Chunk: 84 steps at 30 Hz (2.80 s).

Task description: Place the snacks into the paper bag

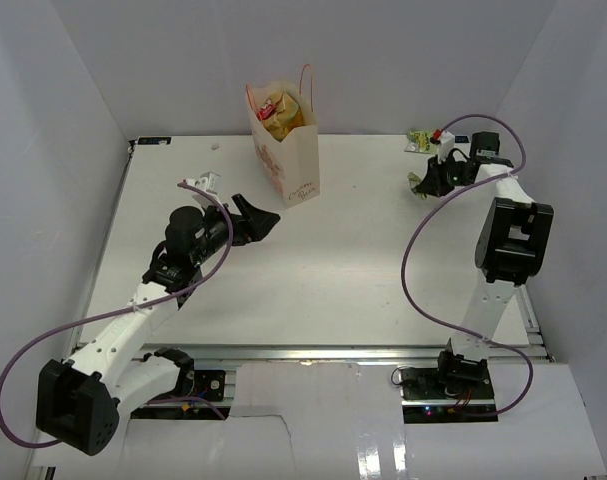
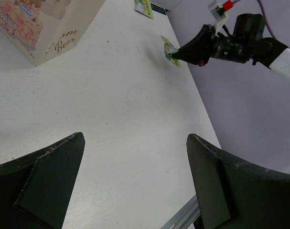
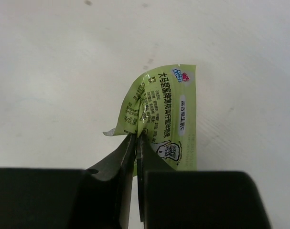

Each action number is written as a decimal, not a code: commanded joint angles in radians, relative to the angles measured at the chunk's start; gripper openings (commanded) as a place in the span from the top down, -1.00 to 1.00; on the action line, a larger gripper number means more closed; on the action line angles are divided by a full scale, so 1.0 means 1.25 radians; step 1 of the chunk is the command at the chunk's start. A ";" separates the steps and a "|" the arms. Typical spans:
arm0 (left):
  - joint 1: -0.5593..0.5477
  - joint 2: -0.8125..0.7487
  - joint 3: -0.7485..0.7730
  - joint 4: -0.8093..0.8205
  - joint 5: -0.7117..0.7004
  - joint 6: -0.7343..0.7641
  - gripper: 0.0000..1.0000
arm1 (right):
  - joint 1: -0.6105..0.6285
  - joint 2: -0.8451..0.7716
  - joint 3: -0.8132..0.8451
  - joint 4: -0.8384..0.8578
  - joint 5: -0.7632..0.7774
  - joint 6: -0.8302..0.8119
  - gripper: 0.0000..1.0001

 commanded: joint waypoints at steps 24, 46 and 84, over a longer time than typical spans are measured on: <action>0.004 -0.229 -0.114 -0.019 -0.020 -0.012 -0.96 | 0.585 -0.018 0.531 0.319 0.352 0.128 0.85; 0.004 -0.253 -0.120 -0.040 -0.017 -0.010 -0.96 | 0.533 -0.080 0.458 0.340 0.341 0.209 -0.31; 0.002 0.044 -0.075 0.036 0.057 -0.076 -0.96 | 0.099 0.420 0.600 0.370 0.599 0.611 -0.42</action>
